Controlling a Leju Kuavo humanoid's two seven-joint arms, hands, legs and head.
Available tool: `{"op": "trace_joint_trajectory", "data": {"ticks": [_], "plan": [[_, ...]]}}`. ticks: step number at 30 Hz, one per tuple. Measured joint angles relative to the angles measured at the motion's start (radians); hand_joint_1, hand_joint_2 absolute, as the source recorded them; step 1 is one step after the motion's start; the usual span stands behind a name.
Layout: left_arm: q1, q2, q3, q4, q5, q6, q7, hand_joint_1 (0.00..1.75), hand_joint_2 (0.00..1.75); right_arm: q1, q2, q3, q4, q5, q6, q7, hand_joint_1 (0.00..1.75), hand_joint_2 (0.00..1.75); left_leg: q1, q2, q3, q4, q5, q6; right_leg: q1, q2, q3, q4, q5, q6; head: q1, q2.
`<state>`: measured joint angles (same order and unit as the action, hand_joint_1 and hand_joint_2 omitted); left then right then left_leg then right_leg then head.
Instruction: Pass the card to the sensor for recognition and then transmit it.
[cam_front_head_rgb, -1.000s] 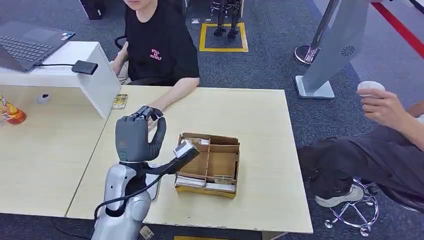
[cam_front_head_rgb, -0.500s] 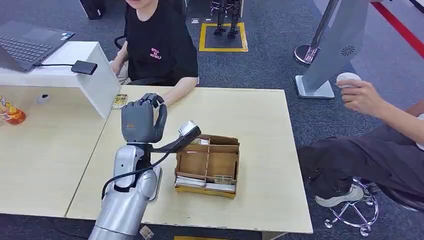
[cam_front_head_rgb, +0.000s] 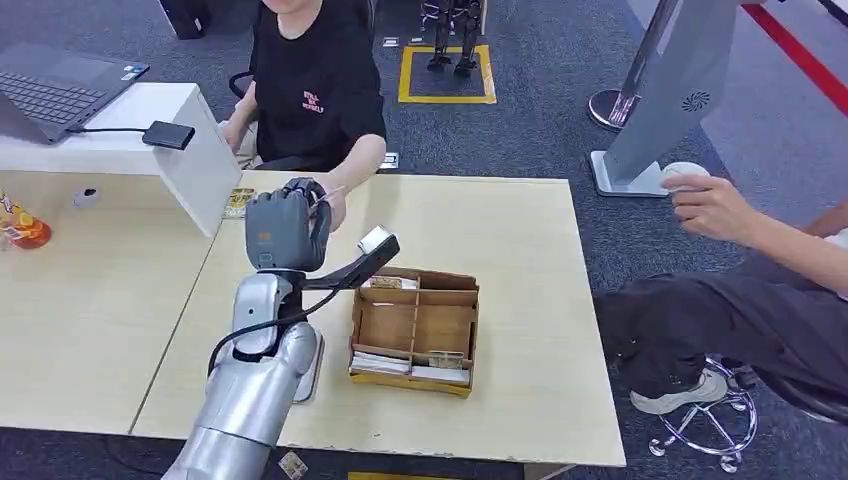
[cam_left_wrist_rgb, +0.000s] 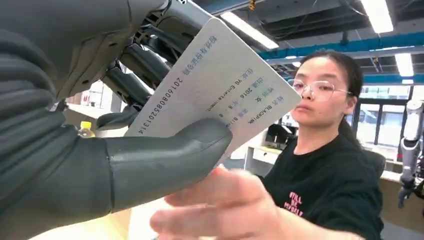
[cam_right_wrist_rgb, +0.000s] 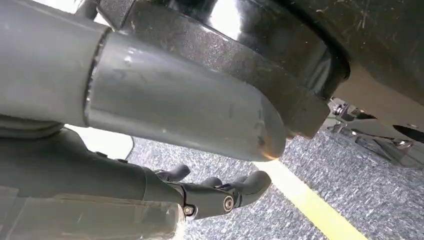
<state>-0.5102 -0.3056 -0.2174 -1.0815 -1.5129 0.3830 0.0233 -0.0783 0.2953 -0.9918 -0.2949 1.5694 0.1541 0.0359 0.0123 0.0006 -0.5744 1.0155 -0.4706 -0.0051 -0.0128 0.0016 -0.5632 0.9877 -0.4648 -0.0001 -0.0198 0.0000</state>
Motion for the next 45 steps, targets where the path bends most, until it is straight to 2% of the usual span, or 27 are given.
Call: {"op": "trace_joint_trajectory", "data": {"ticks": [12, 13, 18, 22, 24, 26, 28, 29, 31, 32, 33, 38, 41, 45], "plan": [[-0.002, 0.000, 0.032, 0.052, -0.004, 0.000, 0.001, 1.75, 1.75, -0.001, -0.009, 0.008, 0.009, 0.000, 0.000, -0.001, 0.00, 0.00, 0.000, 0.000, 0.000, 0.000, 0.000, 0.000, 0.000, 0.000, 0.000, 0.000, 0.000, 0.000, 0.000, 0.000], [-0.002, 0.000, 0.034, 0.055, 0.002, 0.000, -0.001, 0.03, 1.75, -0.001, -0.009, 0.008, 0.010, -0.001, 0.000, -0.002, 0.00, 0.00, 0.000, 0.000, 0.000, 0.000, 0.000, 0.000, 0.000, 0.000, 0.000, 0.000, 0.000, 0.000, 0.000, 0.000], [-0.002, 0.000, 0.057, 0.087, 0.061, 0.000, -0.036, 0.00, 1.75, -0.001, -0.010, 0.008, 0.010, -0.006, -0.002, -0.005, 0.00, 0.00, 0.000, 0.000, 0.000, 0.000, 0.000, 0.000, 0.000, 0.000, 0.000, 0.000, 0.000, 0.000, 0.000, 0.000], [0.015, -0.005, 0.071, 0.091, 0.138, 0.000, -0.087, 0.00, 1.75, 0.000, -0.010, 0.008, 0.010, -0.017, -0.003, -0.005, 0.00, 0.00, 0.000, 0.000, 0.000, 0.000, 0.000, 0.000, 0.000, 0.000, 0.000, 0.000, 0.000, 0.000, 0.000, 0.000], [0.042, -0.012, 0.074, 0.073, 0.244, -0.026, -0.133, 0.00, 1.75, 0.002, -0.010, 0.008, 0.009, -0.025, -0.003, -0.005, 0.00, 0.00, 0.000, 0.000, 0.000, 0.000, 0.000, 0.000, 0.000, 0.000, 0.000, 0.000, 0.000, 0.000, 0.000, 0.000], [0.079, -0.024, 0.078, 0.013, 0.368, -0.080, -0.163, 0.00, 1.75, 0.005, -0.010, 0.005, 0.008, -0.034, -0.003, -0.005, 0.00, 0.00, 0.000, 0.000, 0.000, 0.000, 0.000, 0.000, 0.000, 0.000, 0.000, 0.000, 0.000, 0.000, 0.000, 0.000], [0.112, -0.034, 0.078, -0.047, 0.646, -0.211, -0.190, 0.00, 1.75, 0.008, -0.010, 0.000, 0.003, -0.044, -0.002, -0.008, 0.00, 0.00, 0.000, 0.000, -0.001, 0.000, 0.000, 0.000, 0.000, 0.000, 0.000, 0.000, 0.000, 0.000, 0.000, 0.000], [0.127, -0.034, 0.078, -0.074, 0.806, -0.283, -0.196, 0.00, 0.00, 0.010, -0.010, -0.003, -0.002, -0.045, 0.005, -0.008, 0.00, 0.00, 0.000, 0.000, -0.001, 0.000, -0.001, 0.000, 0.000, 0.000, 0.000, 0.000, 0.000, 0.000, 0.000, 0.000], [0.153, -0.030, 0.078, -0.118, 1.049, -0.376, -0.202, 0.00, 0.00, 0.017, -0.010, -0.008, -0.014, -0.045, 0.020, -0.013, 0.00, 0.00, 0.000, 0.000, -0.001, 0.000, -0.001, 0.000, 0.000, 0.000, 0.000, 0.000, 0.000, 0.000, 0.000, 0.000], [0.171, -0.026, 0.078, -0.142, 1.130, -0.404, -0.211, 0.00, 1.75, 0.019, -0.010, -0.011, -0.020, -0.047, 0.027, -0.016, 0.00, 0.00, 0.000, 0.000, -0.001, 0.000, -0.001, 0.000, 0.000, 0.000, 0.000, 0.000, 0.000, 0.000, 0.000, 0.000], [0.194, -0.019, 0.077, -0.176, 1.211, -0.434, -0.221, 0.00, 1.75, 0.021, -0.010, -0.013, -0.027, -0.048, 0.033, -0.018, 0.00, 0.00, 0.000, 0.000, -0.001, 0.000, -0.001, 0.000, 0.000, 0.000, 0.000, 0.000, 0.000, 0.000, 0.000, 0.000], [0.320, 0.011, 0.052, -0.306, 1.409, -0.479, -0.243, 0.00, 1.75, 0.031, -0.010, -0.030, -0.050, -0.051, 0.042, -0.018, 0.00, 0.00, 0.000, 0.000, -0.001, 0.000, -0.001, 0.000, 0.000, 0.000, 0.000, 0.000, -0.001, 0.001, 0.000, 0.000], [0.386, 0.023, 0.048, -0.377, 1.583, -0.533, -0.264, 0.00, 1.75, 0.033, -0.010, -0.035, -0.060, -0.045, 0.046, -0.018, 0.00, 0.00, 0.000, 0.000, -0.001, 0.000, -0.001, 0.000, 0.000, 0.000, 0.000, 0.000, -0.002, 0.001, 0.000, 0.000], [0.461, 0.032, 0.034, -0.446, 1.752, -0.594, -0.253, 0.00, 1.75, 0.033, -0.010, -0.043, -0.067, -0.043, 0.046, -0.018, 0.00, 0.00, 0.000, 0.000, -0.001, 0.000, -0.001, 0.000, 0.000, 0.000, 0.000, 0.000, -0.002, 0.001, 0.000, 0.000]]}}
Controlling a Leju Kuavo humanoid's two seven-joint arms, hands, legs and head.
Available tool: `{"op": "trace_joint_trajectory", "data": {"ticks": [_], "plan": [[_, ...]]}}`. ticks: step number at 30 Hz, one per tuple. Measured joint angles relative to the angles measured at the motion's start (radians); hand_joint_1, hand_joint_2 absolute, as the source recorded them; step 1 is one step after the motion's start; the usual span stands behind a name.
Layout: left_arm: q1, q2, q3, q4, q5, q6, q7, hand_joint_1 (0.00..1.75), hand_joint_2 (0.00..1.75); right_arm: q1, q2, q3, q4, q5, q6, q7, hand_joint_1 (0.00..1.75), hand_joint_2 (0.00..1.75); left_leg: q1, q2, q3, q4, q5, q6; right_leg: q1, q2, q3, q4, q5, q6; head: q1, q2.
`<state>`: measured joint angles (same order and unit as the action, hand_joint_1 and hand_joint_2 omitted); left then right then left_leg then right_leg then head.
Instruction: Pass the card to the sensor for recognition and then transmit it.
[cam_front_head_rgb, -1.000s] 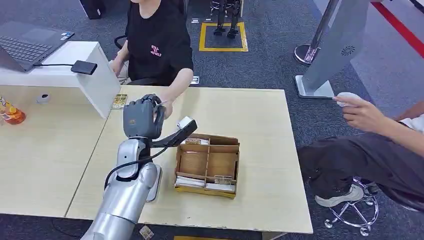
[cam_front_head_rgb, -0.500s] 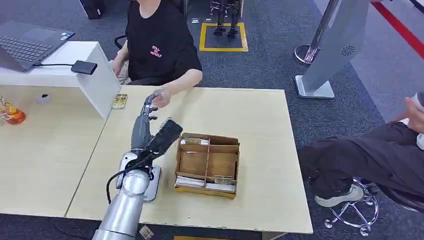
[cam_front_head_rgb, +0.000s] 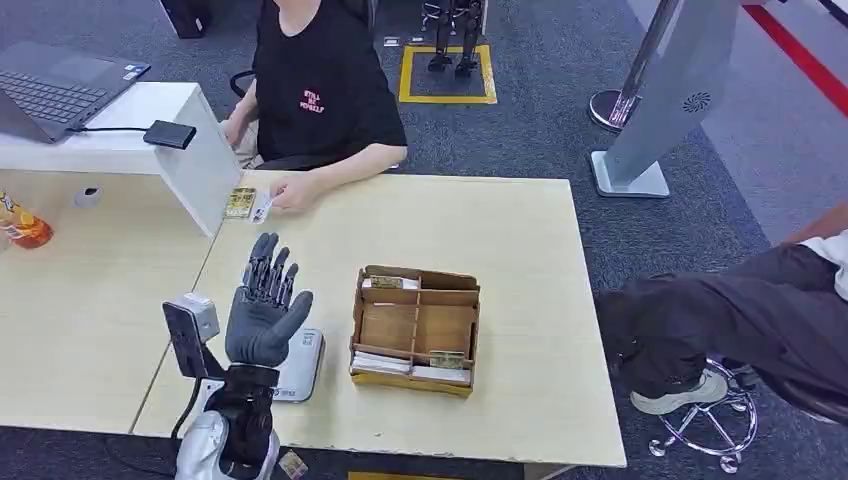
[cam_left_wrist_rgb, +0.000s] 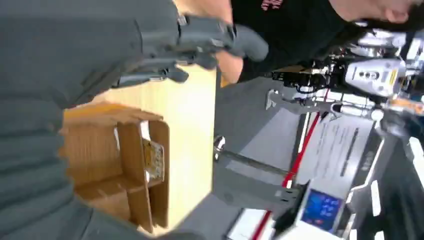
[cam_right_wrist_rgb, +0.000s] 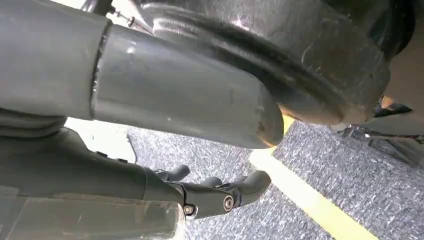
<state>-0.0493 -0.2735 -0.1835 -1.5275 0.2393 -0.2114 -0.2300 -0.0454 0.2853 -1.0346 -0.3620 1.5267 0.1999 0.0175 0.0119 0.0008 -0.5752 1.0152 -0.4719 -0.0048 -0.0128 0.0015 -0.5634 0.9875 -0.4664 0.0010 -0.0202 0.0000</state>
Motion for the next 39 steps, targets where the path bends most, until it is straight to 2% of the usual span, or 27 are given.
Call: {"op": "trace_joint_trajectory", "data": {"ticks": [2, 4, 7, 10, 11, 12, 13, 19, 22, 24, 25, 26, 27, 28, 29, 33, 39], "plan": [[0.030, 0.006, -0.018, -0.026, 0.014, -0.016, 0.005, 0.00, 1.75, 0.000, 0.000, -0.005, -0.003, 0.000, 0.000, 0.000, 0.00, 0.00, 0.000, 0.000, 0.000, 0.000, 0.000, 0.000, 0.000, 0.000, 0.000, 0.000, 0.000, 0.000, 0.000, 0.000], [0.061, 0.014, -0.051, -0.051, -0.064, -0.012, -0.020, 0.00, 1.75, 0.001, 0.000, -0.014, -0.006, -0.011, 0.000, 0.000, 0.00, 0.00, 0.000, 0.000, 0.000, 0.000, 0.000, 0.000, 0.000, 0.000, 0.000, 0.000, 0.000, 0.000, 0.000, 0.000], [0.091, 0.024, -0.120, -0.098, -0.337, 0.060, -0.062, 0.00, 1.75, 0.003, 0.007, -0.033, -0.021, -0.029, 0.003, -0.003, 0.00, 0.00, 0.000, 0.000, 0.000, 0.000, 0.000, 0.000, 0.000, 0.000, 0.000, 0.000, 0.000, 0.000, 0.000, 0.000], [0.096, 0.037, -0.191, -0.153, -0.698, 0.174, -0.079, 0.02, 1.75, 0.009, 0.025, -0.056, -0.045, -0.045, 0.009, -0.003, 0.00, 0.00, 0.000, 0.000, 0.000, 0.000, 0.000, 0.000, 0.000, 0.000, 0.000, 0.000, 0.000, 0.000, 0.000, 0.000], [0.096, 0.042, -0.214, -0.167, -0.804, 0.209, -0.081, 0.21, 1.75, 0.011, 0.031, -0.063, -0.053, -0.047, 0.010, -0.003, 0.00, 0.00, 0.000, 0.000, 0.000, 0.000, 0.000, 0.000, 0.000, 0.000, 0.000, 0.000, 0.000, 0.000, 0.000, 0.000], [0.096, 0.049, -0.243, -0.183, -0.917, 0.246, -0.081, 1.64, 1.75, 0.013, 0.037, -0.070, -0.062, -0.049, 0.010, 0.000, 0.00, 0.00, 0.000, 0.000, 0.000, 0.000, 0.000, 0.000, 0.000, 0.000, 0.000, 0.000, 0.000, 0.000, 0.000, 0.000], [0.096, 0.054, -0.267, -0.193, -0.994, 0.269, -0.078, 1.75, 1.75, 0.013, 0.041, -0.074, -0.066, -0.050, 0.010, 0.000, 0.00, 0.00, 0.000, 0.000, 0.000, 0.000, 0.000, 0.000, 0.000, 0.000, 0.000, 0.000, 0.000, 0.000, 0.000, 0.000], [0.080, 0.103, -0.377, -0.209, -1.345, 0.416, -0.039, 1.75, 1.75, 0.012, 0.049, -0.098, -0.074, -0.039, 0.003, 0.000, 0.00, 0.00, 0.000, 0.000, 0.000, 0.000, 0.000, 0.000, 0.000, 0.000, 0.000, 0.000, 0.000, 0.000, 0.000, 0.000], [0.069, 0.125, -0.417, -0.209, -1.398, 0.441, -0.030, 1.68, 1.75, 0.012, 0.049, -0.102, -0.074, -0.035, 0.003, 0.000, 0.00, 0.00, 0.000, 0.000, 0.000, 0.000, 0.000, 0.000, 0.000, 0.000, 0.000, 0.000, 0.000, 0.000, 0.000, 0.000], [0.064, 0.136, -0.433, -0.208, -1.428, 0.446, -0.019, 1.41, 1.75, 0.012, 0.049, -0.103, -0.074, -0.032, 0.002, 0.000, 0.00, 0.00, 0.000, 0.000, 0.001, 0.000, 0.000, 0.000, 0.000, 0.000, 0.000, 0.000, 0.000, 0.000, 0.000, 0.000], [0.059, 0.142, -0.443, -0.206, -1.453, 0.453, -0.007, 0.98, 1.75, 0.011, 0.049, -0.105, -0.074, -0.030, 0.000, 0.000, 0.00, 0.00, 0.000, 0.000, 0.000, 0.000, 0.000, 0.000, 0.000, 0.000, 0.000, 0.000, 0.000, 0.000, 0.000, 0.000], [0.054, 0.150, -0.456, -0.203, -1.486, 0.462, 0.009, 0.65, 1.75, 0.011, 0.049, -0.107, -0.073, -0.026, -0.002, 0.000, 0.00, 0.00, 0.000, 0.000, 0.000, 0.000, 0.000, 0.000, 0.000, 0.000, 0.000, 0.000, 0.000, 0.000, 0.000, 0.000], [0.047, 0.156, -0.469, -0.198, -1.521, 0.469, 0.026, 0.38, 1.75, 0.010, 0.048, -0.108, -0.072, -0.021, -0.002, 0.000, 0.00, 0.00, 0.000, 0.000, 0.000, 0.000, 0.000, 0.000, 0.000, 0.000, 0.000, 0.000, 0.000, 0.000, 0.000, 0.000], [0.039, 0.163, -0.483, -0.190, -1.559, 0.473, 0.043, 0.30, 1.75, 0.010, 0.048, -0.108, -0.069, -0.019, -0.003, 0.000, 0.00, 0.00, 0.000, 0.000, 0.000, 0.000, 0.000, 0.000, 0.000, 0.000, 0.000, 0.000, 0.000, 0.000, 0.000, 0.000], [0.029, 0.170, -0.495, -0.181, -1.590, 0.473, 0.063, 0.24, 1.75, 0.009, 0.047, -0.108, -0.067, -0.014, -0.005, 0.000, 0.00, 0.00, 0.000, 0.000, 0.000, 0.000, 0.000, 0.000, 0.000, 0.000, 0.000, 0.000, 0.000, 0.000, 0.000, 0.000], [-0.023, 0.201, -0.537, -0.116, -1.672, 0.467, 0.116, 0.24, 1.75, 0.003, 0.042, -0.108, -0.053, 0.002, -0.013, -0.004, 0.00, 0.00, 0.000, 0.000, 0.001, 0.000, 0.000, 0.000, 0.000, 0.000, 0.000, 0.000, 0.000, 0.000, 0.000, 0.000], [-0.111, 0.228, -0.584, 0.007, -1.713, 0.445, 0.149, 0.28, 1.75, -0.006, 0.024, -0.108, -0.024, 0.020, -0.018, -0.005, 0.00, 0.00, 0.000, 0.000, 0.001, 0.000, 0.000, 0.000, 0.000, 0.000, 0.000, 0.000, 0.001, 0.000, 0.000, 0.000]]}}
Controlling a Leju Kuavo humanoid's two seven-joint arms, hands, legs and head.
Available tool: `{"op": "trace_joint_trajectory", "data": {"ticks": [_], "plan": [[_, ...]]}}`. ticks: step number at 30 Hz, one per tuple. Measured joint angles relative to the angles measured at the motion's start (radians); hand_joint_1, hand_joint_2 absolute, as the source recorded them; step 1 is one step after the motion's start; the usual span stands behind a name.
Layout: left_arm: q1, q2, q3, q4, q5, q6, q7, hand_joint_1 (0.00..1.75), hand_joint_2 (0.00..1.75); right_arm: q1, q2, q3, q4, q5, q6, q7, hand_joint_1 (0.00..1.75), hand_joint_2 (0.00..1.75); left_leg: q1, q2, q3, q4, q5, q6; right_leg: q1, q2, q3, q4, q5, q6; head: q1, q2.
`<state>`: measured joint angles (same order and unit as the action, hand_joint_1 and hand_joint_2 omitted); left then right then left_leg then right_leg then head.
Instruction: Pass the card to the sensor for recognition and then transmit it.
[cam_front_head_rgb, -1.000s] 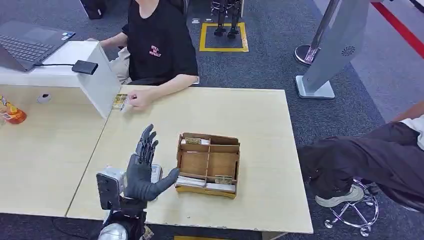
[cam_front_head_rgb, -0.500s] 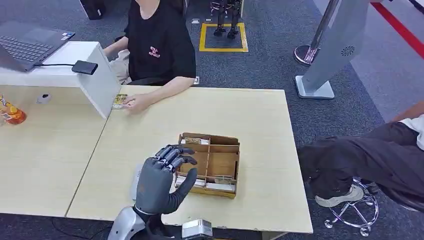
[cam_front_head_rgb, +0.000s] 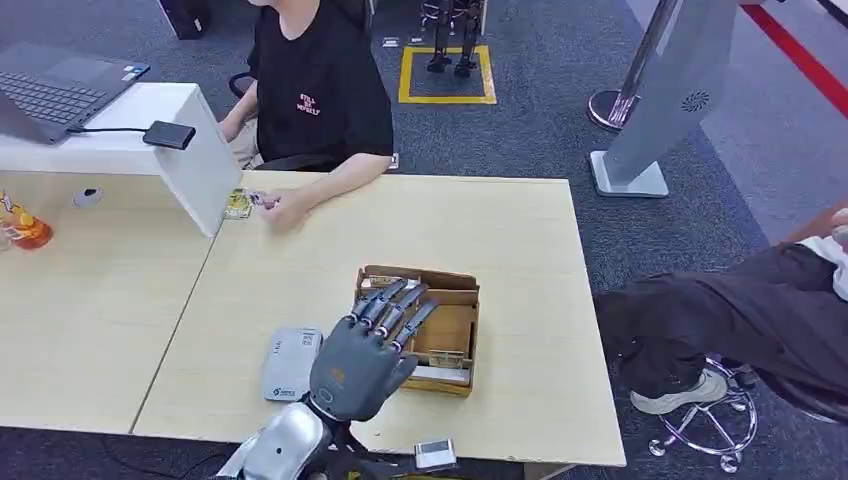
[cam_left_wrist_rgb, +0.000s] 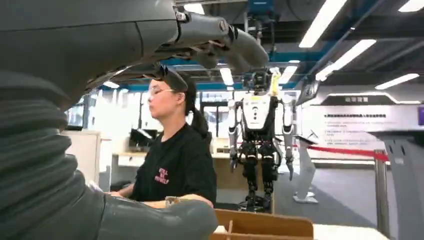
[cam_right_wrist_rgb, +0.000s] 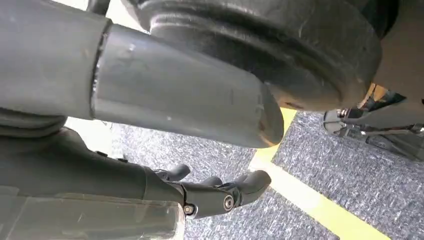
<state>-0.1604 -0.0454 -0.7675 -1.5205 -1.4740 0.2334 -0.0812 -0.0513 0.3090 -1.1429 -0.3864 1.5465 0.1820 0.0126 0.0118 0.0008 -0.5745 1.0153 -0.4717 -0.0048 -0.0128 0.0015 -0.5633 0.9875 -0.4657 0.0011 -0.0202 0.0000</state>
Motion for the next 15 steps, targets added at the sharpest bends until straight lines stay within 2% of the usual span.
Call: {"op": "trace_joint_trajectory", "data": {"ticks": [7, 11, 15], "plan": [[-0.076, 0.017, -0.020, 0.117, -0.016, -0.040, 0.027, 0.37, 1.75, -0.006, -0.017, 0.001, 0.027, 0.013, -0.003, -0.001, 0.00, 0.00, 0.000, 0.000, 0.000, 0.000, 0.000, 0.000, 0.000, 0.000, 0.000, 0.000, 0.000, 0.000, 0.000, 0.000], [-0.109, 0.021, -0.021, 0.169, -0.024, -0.055, 0.043, 0.59, 1.75, -0.008, -0.026, 0.005, 0.039, 0.021, -0.003, -0.003, 0.00, 0.00, 0.000, 0.000, 0.000, 0.000, 0.000, 0.000, 0.000, 0.000, 0.000, 0.000, 0.000, 0.000, 0.000, 0.000], [-0.141, 0.021, -0.021, 0.210, -0.026, -0.068, 0.049, 0.52, 1.75, -0.011, -0.032, 0.013, 0.049, 0.023, -0.004, -0.003, 0.00, 0.00, 0.000, 0.000, 0.000, 0.000, 0.000, 0.000, 0.000, 0.000, 0.000, 0.000, 0.000, 0.000, 0.000, 0.000]]}}
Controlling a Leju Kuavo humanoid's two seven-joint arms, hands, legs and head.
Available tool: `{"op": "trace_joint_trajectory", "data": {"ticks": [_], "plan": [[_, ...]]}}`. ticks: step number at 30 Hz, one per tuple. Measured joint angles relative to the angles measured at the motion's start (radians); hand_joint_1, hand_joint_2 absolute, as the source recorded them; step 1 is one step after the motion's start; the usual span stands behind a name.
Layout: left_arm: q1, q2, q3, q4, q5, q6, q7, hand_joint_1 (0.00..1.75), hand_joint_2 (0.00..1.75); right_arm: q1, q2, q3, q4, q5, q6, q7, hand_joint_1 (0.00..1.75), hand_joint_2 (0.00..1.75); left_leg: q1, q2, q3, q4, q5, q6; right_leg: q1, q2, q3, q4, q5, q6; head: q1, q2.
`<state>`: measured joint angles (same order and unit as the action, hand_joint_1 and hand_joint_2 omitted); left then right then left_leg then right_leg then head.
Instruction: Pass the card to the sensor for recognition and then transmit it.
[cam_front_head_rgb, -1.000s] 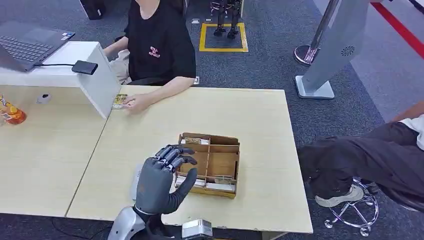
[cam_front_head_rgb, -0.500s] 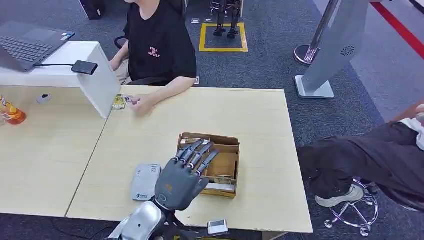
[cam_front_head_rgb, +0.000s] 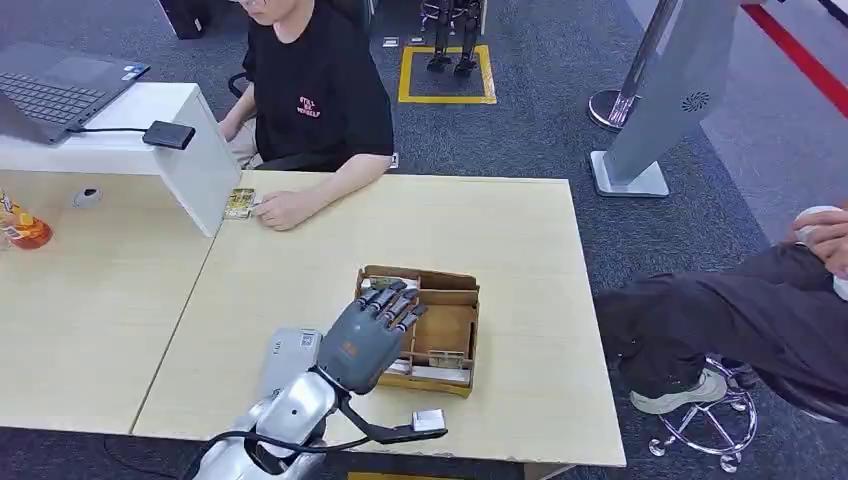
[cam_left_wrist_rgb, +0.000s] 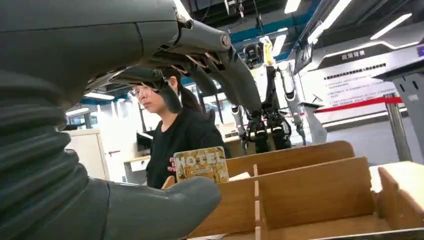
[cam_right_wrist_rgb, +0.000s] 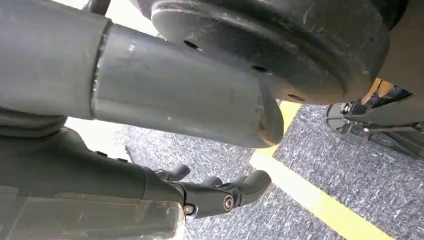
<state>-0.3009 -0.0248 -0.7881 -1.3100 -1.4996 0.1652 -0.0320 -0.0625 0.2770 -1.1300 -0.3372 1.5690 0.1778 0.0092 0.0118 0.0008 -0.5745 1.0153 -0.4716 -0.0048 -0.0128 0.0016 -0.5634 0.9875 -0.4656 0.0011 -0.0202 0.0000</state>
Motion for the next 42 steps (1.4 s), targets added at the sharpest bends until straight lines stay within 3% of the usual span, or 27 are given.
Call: {"op": "trace_joint_trajectory", "data": {"ticks": [42], "plan": [[-0.274, -0.009, 0.000, 0.230, 0.042, -0.145, -0.005, 0.45, 1.75, -0.007, -0.037, 0.077, 0.047, 0.000, 0.003, -0.002, 0.00, 0.00, 0.000, 0.000, 0.000, 0.000, 0.001, 0.000, 0.000, 0.000, 0.000, 0.000, 0.001, 0.000, 0.000, 0.000]]}}
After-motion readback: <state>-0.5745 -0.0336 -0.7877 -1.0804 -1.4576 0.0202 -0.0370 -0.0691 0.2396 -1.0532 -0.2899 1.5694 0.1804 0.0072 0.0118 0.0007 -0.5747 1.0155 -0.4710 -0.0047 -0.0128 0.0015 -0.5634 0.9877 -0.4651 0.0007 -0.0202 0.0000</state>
